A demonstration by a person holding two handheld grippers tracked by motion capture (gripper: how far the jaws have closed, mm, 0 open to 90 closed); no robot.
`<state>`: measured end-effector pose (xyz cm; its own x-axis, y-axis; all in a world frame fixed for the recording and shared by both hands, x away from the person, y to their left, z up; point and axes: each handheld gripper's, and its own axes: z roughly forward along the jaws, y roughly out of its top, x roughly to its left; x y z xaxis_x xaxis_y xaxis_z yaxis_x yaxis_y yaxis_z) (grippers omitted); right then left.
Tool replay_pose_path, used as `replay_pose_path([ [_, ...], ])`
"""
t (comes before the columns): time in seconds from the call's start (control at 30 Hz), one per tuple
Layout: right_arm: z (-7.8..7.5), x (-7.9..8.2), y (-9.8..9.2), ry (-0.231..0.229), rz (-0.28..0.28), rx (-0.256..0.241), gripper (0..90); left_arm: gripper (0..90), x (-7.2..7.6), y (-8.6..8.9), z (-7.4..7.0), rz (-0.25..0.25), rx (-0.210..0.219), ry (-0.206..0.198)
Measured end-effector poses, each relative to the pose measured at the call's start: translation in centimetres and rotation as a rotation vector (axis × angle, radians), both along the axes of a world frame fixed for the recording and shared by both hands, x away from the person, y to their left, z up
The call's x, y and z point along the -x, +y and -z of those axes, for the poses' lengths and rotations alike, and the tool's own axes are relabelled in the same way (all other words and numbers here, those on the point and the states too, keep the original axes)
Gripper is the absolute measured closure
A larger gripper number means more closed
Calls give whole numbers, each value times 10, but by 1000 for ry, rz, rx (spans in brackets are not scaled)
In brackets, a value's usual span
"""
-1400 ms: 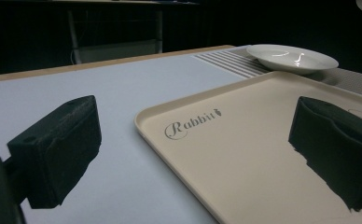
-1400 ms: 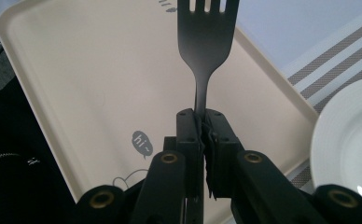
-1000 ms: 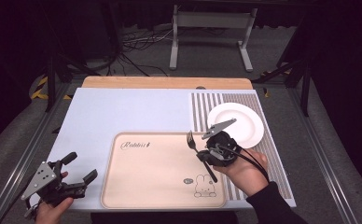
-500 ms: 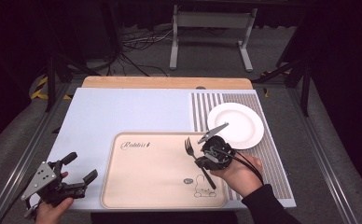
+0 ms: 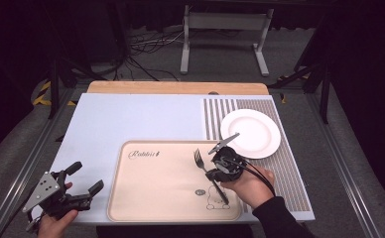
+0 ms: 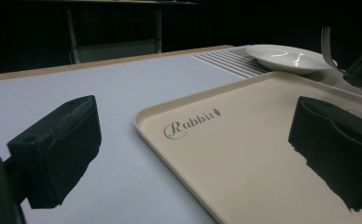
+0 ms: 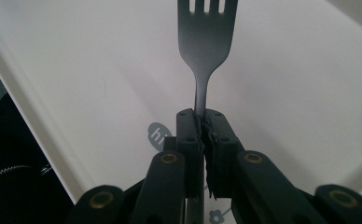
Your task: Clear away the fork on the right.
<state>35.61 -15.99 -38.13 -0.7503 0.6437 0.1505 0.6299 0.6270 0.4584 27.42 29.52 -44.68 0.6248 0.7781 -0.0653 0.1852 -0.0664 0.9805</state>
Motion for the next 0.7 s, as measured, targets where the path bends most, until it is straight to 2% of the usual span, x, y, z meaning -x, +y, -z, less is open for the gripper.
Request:
replay_pose_path([
  [0.5, 15, -8, 3, 33, 24, -11, 853, 31, 0, 0, 0, 1, 5, 3],
  [0.7, 20, -10, 3, 47, 31, 0, 853, 31, 0, 0, 0, 1, 2, 0],
])
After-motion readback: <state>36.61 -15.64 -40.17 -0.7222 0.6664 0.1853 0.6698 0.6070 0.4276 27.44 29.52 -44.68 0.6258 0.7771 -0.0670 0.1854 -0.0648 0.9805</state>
